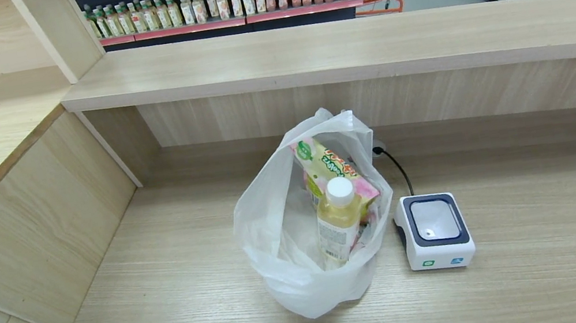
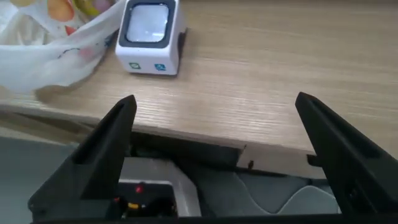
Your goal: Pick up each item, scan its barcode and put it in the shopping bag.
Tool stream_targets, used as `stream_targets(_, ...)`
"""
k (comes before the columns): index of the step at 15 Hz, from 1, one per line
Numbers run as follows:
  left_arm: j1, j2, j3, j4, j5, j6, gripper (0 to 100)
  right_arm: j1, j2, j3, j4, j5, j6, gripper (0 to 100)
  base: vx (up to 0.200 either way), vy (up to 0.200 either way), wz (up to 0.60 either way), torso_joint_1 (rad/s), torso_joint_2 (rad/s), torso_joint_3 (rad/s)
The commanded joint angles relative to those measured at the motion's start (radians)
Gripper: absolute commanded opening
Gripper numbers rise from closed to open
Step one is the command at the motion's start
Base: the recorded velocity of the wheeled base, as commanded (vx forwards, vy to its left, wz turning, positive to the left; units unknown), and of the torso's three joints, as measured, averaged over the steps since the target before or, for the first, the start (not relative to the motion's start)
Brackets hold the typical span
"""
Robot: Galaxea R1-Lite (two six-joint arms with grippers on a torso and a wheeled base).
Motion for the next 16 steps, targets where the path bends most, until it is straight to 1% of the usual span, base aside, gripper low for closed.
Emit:
stream_targets(1,0.0,0.001,0.0,0.0,0.0,0.0,100,0.025,-0.394,0.131,0.047,-0.093,-0.02,100,0.0,0.0,0.0,0.0,0.0,0.0)
stream_targets(2,0.0,0.001,0.0,0.0,0.0,0.0,100,0.03,-0.411,0.131,0.059,-0.144,-0.038,100,0.0,0.0,0.0,0.0,0.0,0.0)
stream_targets(3,0.0,0.0,0.0,0.0,0.0,0.0,100,0.03,-0.411,0.131,0.075,-0.22,0.012,100,0.0,0.0,0.0,0.0,0.0,0.0)
stream_targets(4,-0.001,0.001,0.0,0.0,0.0,0.0,100,0.03,-0.411,0.131,0.075,-0.22,0.038,100,0.0,0.0,0.0,0.0,0.0,0.0)
stream_targets(6,-0.001,0.001,0.0,0.0,0.0,0.0,100,0.03,-0.411,0.131,0.082,-0.219,0.006,100,0.0,0.0,0.0,0.0,0.0,0.0)
stream_targets(14,0.0,0.001,0.0,0.0,0.0,0.0,100,0.03,-0.411,0.131,0.084,-0.213,0.001,100,0.0,0.0,0.0,0.0,0.0,0.0)
stream_targets(15,0.0,0.0,0.0,0.0,0.0,0.0,100,0.03,-0.411,0.131,0.084,-0.213,0.0,0,0.0,0.0,0.0,0.0,0.0,0.0)
stream_targets(16,0.0,0.001,0.0,0.0,0.0,0.0,100,0.03,-0.411,0.131,0.084,-0.213,0.003,0,0.0,0.0,0.0,0.0,0.0,0.0)
